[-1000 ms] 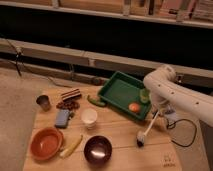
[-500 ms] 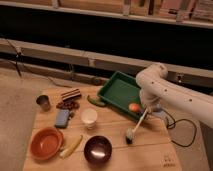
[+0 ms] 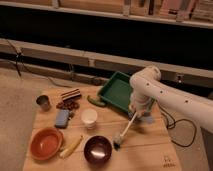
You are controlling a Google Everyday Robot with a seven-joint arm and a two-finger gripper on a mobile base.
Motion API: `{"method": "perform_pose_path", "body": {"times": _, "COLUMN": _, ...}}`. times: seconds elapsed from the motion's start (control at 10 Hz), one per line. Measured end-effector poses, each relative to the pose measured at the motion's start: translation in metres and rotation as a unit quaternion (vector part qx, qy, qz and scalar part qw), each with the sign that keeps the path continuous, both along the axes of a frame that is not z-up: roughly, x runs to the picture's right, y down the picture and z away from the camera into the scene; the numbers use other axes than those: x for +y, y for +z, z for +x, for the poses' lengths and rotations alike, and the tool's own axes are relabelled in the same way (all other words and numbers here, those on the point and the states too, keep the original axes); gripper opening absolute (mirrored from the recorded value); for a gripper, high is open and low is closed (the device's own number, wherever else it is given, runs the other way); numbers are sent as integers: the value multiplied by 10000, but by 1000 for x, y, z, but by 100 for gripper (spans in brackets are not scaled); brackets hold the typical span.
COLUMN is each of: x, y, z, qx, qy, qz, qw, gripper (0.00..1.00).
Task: Wipe table surface with brush
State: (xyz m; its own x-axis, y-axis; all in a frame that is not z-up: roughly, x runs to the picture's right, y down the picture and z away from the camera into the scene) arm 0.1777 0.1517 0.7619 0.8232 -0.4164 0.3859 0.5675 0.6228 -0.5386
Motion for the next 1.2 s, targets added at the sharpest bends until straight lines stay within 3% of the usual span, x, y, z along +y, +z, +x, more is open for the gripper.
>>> {"method": "perform_pose_path", "body": {"times": 0.3, "x": 34, "y": -36, "z": -13, "qx": -398, "qy": 69, "qz": -166, "qw": 9990, "gripper": 0}}
{"method": "perform_pose_path", "body": {"times": 0.5, "x": 36, "y": -63, "z": -4, "qx": -438, "qy": 91, "qz": -132, "qw": 9989, "gripper": 0}}
{"method": "perform_pose_path", "body": {"times": 0.8, "x": 25, "y": -81, "z": 41, "qx": -130, "qy": 199, "qz": -105, "qw": 9997, "gripper": 0}}
{"method": "perform_pose_path", "body": {"times": 1.2, "x": 29, "y": -79, "z": 111, "qx": 593, "qy": 551, "qz": -438, "qw": 9958, "gripper": 0}}
